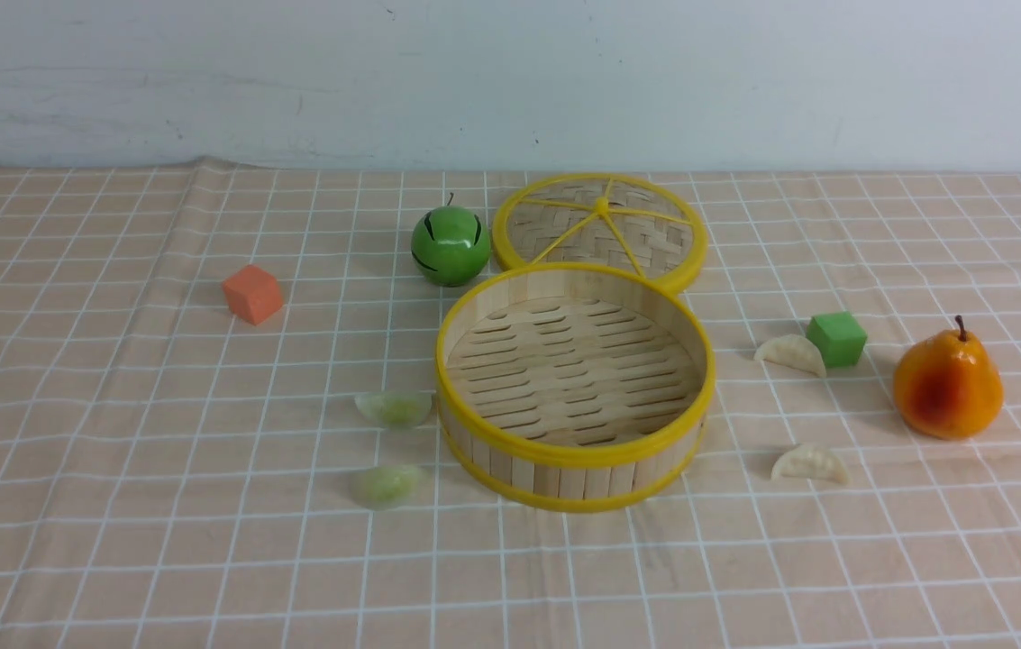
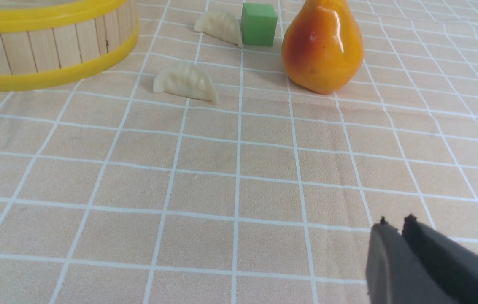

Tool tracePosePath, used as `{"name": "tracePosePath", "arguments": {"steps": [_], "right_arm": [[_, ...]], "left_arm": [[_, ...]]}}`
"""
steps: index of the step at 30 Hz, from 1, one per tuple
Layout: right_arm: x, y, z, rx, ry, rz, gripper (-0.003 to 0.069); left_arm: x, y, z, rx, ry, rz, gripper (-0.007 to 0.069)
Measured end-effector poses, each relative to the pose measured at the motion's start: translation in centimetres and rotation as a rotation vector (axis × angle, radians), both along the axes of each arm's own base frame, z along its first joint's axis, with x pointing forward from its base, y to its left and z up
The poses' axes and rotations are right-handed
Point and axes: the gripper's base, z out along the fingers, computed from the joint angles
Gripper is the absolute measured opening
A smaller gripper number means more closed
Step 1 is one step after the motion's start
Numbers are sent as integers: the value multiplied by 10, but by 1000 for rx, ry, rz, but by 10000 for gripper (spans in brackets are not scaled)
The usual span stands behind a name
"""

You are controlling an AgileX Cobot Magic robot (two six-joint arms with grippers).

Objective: Put the dumplings into the steamer on the table with the brown tablecloth.
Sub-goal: 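Reach for and grasp a dumpling on the table with the left gripper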

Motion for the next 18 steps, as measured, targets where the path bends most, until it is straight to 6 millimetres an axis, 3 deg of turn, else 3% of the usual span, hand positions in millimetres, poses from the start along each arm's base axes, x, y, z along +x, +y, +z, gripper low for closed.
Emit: {"name": "tracePosePath", "arguments": {"steps": [18], "right_arm": [[0, 0, 0, 0, 0, 0, 76]], "left_arm": [[4, -2, 36, -25, -402, -15, 238]]}}
